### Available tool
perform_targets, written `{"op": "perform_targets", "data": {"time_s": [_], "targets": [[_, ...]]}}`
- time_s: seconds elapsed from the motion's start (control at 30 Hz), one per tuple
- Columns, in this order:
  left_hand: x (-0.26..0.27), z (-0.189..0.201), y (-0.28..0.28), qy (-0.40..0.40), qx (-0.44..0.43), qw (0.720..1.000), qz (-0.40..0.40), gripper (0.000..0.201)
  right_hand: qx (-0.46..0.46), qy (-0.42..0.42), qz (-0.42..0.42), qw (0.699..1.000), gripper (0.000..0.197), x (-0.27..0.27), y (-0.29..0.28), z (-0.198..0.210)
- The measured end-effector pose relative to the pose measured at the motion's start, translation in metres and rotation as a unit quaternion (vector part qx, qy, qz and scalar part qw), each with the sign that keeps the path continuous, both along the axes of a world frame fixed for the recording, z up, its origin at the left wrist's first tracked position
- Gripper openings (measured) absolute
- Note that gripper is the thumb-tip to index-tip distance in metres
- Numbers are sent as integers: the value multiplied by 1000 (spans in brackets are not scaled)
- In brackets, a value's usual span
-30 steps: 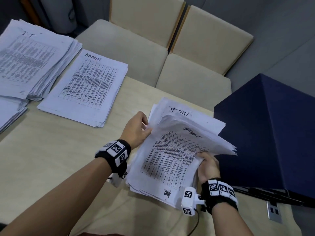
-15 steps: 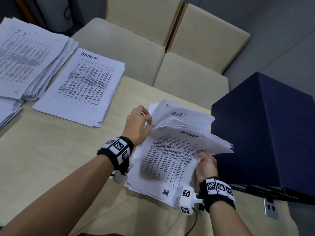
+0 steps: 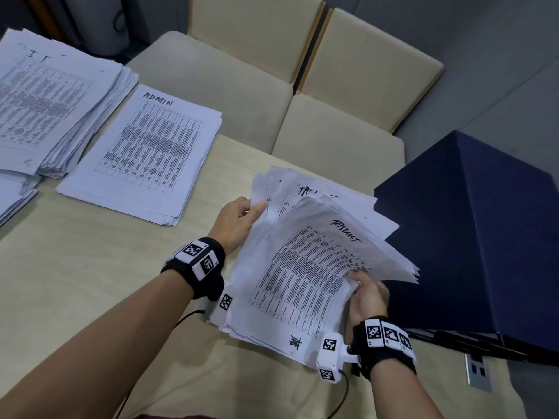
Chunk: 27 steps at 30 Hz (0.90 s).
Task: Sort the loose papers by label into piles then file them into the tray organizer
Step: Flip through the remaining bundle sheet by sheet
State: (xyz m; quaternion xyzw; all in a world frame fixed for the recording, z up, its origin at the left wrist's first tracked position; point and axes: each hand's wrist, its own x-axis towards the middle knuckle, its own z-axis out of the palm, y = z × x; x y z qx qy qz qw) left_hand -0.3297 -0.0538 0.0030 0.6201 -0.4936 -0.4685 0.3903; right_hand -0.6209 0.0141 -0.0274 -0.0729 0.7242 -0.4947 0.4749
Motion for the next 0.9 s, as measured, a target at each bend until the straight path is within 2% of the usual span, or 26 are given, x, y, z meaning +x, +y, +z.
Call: {"op": "perform_targets", "data": {"time_s": [0.07,0.1,0.13,0.17,0.23,0.37,0.43,0.53,0.6,0.67,0.7,0.8,0.9], "targets": [[3,-9,-1,-164,-9,986,19,24,-7,11,-9,1000,26,1,1,1],[3,-12,0,-229,-21,973,33,29,-9,15,-14,1000,21,0,0,0],[3,-13,1,-256,-48,965,41,35,-14,14,-14,1000,20,-1,0,-1],[1,-12,2,-246,-77,965,35,35,-19,10,-10,1000,20,-1,1,-1],[-3,-8,3,-175,-109,978,-19,34,-27,8,3,1000,18,-2,2,-4],[0,-7,-2,-20,-19,990,-140,30,-36,7,-2,999,14,-5,1,-5],[2,-8,-4,19,-3,991,-131,40,-36,1,-2,999,28,-6,0,-7],[1,-7,-2,88,19,992,-89,41,-32,-11,-11,999,47,-7,0,-8],[2,-6,-1,127,38,988,-75,58,-24,-31,-1,999,60,-8,0,-8],[1,-4,-2,144,50,987,-52,63,-35,-41,-2,999,67,-9,-1,-11],[1,-3,-4,146,57,987,-32,62,-45,-40,5,998,62,-8,-1,-10],[0,-4,-7,103,49,993,31,47,-73,-17,21,997,29,-3,2,-2],[2,-7,-8,59,39,997,35,27,-72,-4,66,995,27,-5,4,-1]]}}
